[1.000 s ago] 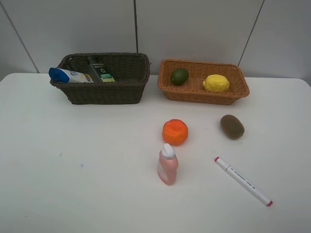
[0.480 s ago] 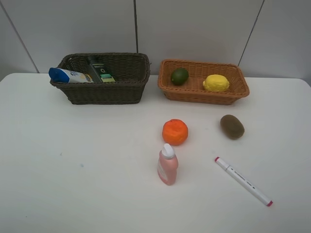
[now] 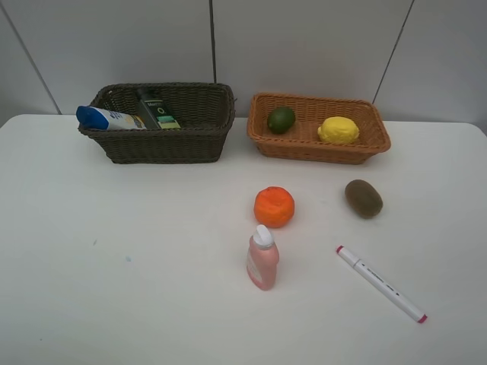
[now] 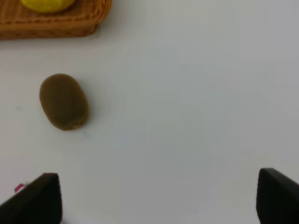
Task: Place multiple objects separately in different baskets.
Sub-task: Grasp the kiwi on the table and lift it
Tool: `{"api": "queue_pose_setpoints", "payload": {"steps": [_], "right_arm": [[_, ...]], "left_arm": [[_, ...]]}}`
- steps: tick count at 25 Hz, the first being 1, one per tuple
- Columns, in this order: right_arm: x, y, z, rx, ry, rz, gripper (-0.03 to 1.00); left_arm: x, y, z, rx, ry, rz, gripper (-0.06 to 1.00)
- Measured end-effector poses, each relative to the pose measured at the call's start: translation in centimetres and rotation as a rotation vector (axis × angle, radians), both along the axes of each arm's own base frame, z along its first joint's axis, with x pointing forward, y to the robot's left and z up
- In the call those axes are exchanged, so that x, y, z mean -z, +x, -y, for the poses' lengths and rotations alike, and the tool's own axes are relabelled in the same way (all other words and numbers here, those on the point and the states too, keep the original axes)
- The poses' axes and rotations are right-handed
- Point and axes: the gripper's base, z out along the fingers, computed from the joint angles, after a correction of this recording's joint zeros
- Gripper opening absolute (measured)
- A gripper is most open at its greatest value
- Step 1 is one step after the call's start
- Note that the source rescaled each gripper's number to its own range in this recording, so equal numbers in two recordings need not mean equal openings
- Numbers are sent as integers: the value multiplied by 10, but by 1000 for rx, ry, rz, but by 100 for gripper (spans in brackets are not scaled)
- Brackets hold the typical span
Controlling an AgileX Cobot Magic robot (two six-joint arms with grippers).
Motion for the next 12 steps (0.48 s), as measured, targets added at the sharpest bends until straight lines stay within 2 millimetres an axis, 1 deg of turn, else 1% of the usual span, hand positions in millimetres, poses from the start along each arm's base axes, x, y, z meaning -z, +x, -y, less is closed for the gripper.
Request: {"api": "queue_pose_setpoints", "payload": {"steps": [2,3,5,6,9,12], "right_arm": [[12,32,1,0,5,-117,98],[17,46,2,0,8,-164,98],[35,71,3,2,13,-277,98],[39,82,3,2,14,-309,98],[56,108,3,11,36,-396,98],[64,121,0,26,86,-428,98]], "left_arm": [[0,0,0,0,0,0,100],[0,0,0,0,0,0,100],[0,0,0,0,0,0,100],[0,0,0,0,0,0,100],[0,0,0,0,0,0,100],[0,0,0,0,0,0,100]]}}
